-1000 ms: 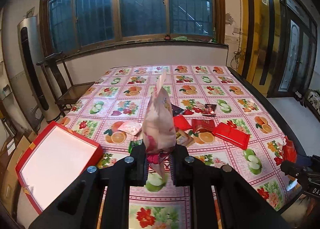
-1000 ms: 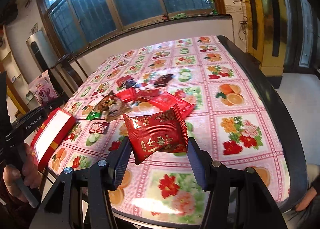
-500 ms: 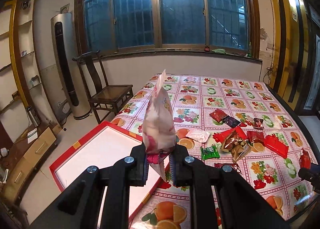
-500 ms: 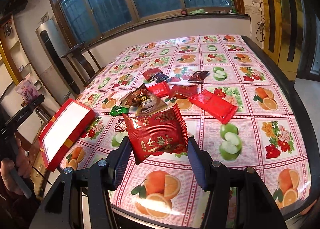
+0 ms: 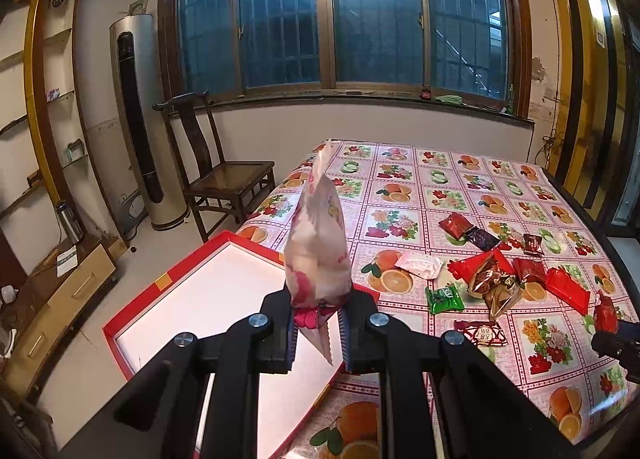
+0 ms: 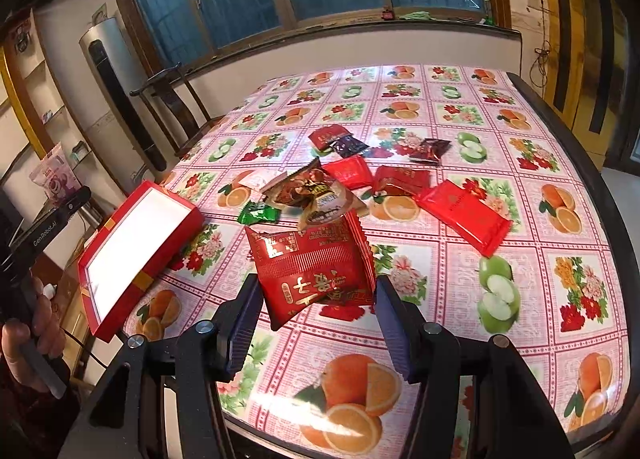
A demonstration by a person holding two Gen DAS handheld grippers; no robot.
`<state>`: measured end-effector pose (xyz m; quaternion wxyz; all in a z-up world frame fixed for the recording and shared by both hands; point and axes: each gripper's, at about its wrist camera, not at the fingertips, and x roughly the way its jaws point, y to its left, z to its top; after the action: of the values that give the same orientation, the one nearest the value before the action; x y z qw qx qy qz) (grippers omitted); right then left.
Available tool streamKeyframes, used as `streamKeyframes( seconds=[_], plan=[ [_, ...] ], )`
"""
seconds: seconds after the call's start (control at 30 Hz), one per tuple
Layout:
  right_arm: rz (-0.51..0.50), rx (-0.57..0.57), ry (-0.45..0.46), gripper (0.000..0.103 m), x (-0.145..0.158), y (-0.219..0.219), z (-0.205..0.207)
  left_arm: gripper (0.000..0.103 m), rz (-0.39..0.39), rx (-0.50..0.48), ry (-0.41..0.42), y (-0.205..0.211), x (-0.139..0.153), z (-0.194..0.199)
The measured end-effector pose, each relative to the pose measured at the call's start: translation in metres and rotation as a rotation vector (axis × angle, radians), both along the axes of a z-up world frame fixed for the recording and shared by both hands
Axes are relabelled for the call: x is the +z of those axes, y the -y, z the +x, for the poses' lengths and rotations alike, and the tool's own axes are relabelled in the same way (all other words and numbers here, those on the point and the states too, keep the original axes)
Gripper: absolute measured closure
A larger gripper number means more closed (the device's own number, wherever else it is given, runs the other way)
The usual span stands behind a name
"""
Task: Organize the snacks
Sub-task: 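Lift both held packets and carry them toward the red-rimmed white box, then open both grippers to drop the packets into the white box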
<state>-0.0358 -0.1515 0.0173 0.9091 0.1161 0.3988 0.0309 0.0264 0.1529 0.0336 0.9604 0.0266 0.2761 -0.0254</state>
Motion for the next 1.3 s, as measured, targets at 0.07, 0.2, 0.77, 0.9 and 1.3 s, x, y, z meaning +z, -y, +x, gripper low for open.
streamKeyframes(
  seconds=[0.07,0.2,0.77,0.9,1.3],
  plan=[
    [-0.004,0.018,-0.003,0.043,0.002,-0.01,0.009,0.087,0.005,0.009,-0.003,-0.008,-0.003,0.002],
    [-0.003,0.088,-0.01,0.043,0.008,-0.036,0.038,0.087,0.056,0.03,-0.013,-0.029,-0.005,0.008],
    [0.125,0.442,-0.164,0.042,-0.04,-0.25,0.183,0.085,0.159,0.133,-0.208,-0.133,-0.032,0.056],
    [0.078,0.455,-0.22,0.041,-0.065,-0.267,0.184,0.072,0.182,0.109,-0.273,-0.116,-0.057,0.061],
    [-0.107,0.399,-0.037,0.028,-0.022,-0.151,0.131,0.011,0.257,0.036,-0.112,-0.054,-0.024,0.012]
  ],
)
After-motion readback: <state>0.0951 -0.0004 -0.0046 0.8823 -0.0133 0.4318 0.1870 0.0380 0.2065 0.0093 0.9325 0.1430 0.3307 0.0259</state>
